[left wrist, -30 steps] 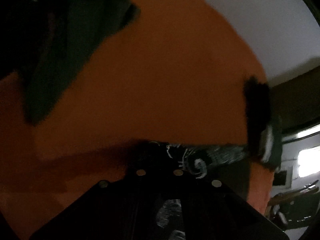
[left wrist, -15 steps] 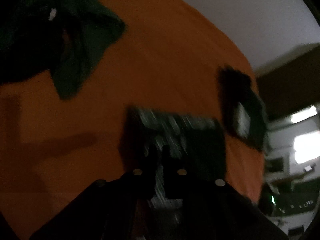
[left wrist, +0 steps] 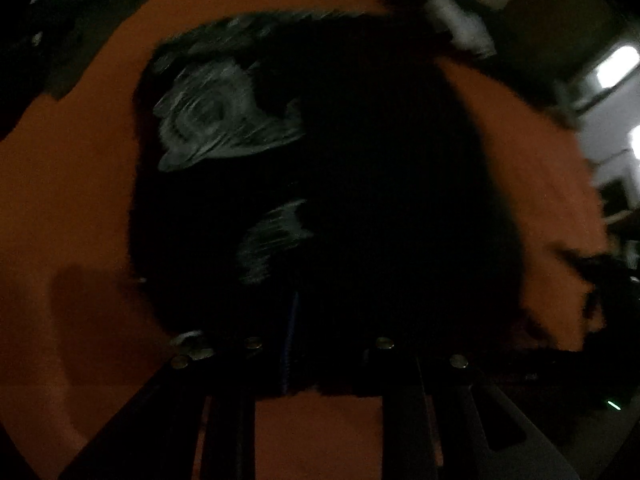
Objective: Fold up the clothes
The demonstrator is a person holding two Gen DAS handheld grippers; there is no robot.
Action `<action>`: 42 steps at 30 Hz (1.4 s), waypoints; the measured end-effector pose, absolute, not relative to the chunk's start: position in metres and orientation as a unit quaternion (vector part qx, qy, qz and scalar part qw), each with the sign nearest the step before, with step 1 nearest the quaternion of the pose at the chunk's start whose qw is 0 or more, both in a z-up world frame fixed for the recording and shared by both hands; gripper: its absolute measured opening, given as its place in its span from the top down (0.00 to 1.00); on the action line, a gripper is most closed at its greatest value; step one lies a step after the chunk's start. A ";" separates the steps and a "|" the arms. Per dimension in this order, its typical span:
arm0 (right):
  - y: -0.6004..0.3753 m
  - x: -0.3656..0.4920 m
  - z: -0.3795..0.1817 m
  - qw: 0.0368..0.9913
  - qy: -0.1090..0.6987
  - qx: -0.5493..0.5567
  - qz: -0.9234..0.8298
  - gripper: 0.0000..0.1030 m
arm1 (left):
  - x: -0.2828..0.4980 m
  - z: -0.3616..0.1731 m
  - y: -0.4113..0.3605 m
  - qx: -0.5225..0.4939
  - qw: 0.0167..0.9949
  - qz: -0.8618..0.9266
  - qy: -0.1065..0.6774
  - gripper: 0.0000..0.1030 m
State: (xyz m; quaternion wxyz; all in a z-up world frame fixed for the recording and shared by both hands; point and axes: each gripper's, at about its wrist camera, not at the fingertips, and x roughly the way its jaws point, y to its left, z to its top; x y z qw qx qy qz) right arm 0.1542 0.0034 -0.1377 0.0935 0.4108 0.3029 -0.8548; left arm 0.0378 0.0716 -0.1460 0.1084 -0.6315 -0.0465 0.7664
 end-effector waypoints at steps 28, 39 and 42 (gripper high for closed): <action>0.038 0.098 -0.145 0.126 0.134 0.523 -0.832 0.56 | 0.082 -0.154 0.071 -0.556 0.003 0.831 -0.015 0.79; 0.057 0.087 -0.098 0.216 -0.029 0.503 -0.836 0.56 | 0.089 -0.136 0.057 -0.564 0.010 0.822 -0.078 0.79; 0.028 0.087 -0.103 0.256 -0.007 0.511 -0.820 0.56 | 0.091 -0.127 0.058 -0.555 0.031 0.827 -0.079 0.79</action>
